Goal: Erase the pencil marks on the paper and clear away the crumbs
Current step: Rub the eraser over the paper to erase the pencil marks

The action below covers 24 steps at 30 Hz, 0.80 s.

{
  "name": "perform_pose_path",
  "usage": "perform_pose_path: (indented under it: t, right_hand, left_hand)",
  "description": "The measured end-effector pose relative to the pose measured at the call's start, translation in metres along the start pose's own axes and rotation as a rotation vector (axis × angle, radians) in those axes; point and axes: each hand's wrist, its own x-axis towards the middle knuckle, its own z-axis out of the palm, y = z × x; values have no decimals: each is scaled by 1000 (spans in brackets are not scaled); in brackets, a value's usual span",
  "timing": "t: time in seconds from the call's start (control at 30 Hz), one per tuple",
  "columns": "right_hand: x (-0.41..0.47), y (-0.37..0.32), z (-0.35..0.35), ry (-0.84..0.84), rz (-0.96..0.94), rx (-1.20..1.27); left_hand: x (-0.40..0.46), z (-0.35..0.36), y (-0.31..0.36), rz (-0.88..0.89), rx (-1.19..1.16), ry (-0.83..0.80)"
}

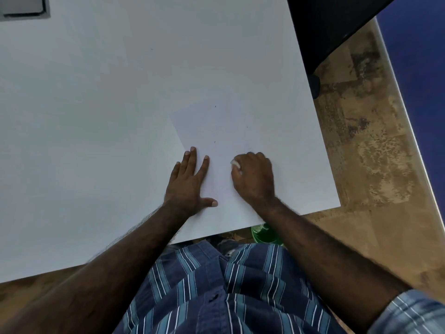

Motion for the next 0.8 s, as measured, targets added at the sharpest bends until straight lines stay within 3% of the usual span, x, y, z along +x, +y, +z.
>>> perform_pose_path:
  t: [0.13,0.2,0.4,0.47,0.63,0.7,0.8]
  right_hand:
    - [-36,-36,7,-192,-309,43]
    - [-35,-33,5,-204,-391,2]
    - [13,1,-6,-9,-3,-44]
    - [4,-9,-1,-12,-25,-14]
    - [-29,-27,9,-179,-374,29]
    - [-14,-13,6,-125,-323,-6]
    - [17,11,-6,5,-63,-54]
  left_hand:
    - [0,0,1,7,7,24]
    - [0,0,1,8,9,27]
    - [0,-1,1,-3,13,-3]
    - [0,-1,2,0,9,0]
    - [-1,-1,2,12,-2,22]
    - [-1,-2,3,1,9,3]
    - [0,-2,4,-15,15,-9]
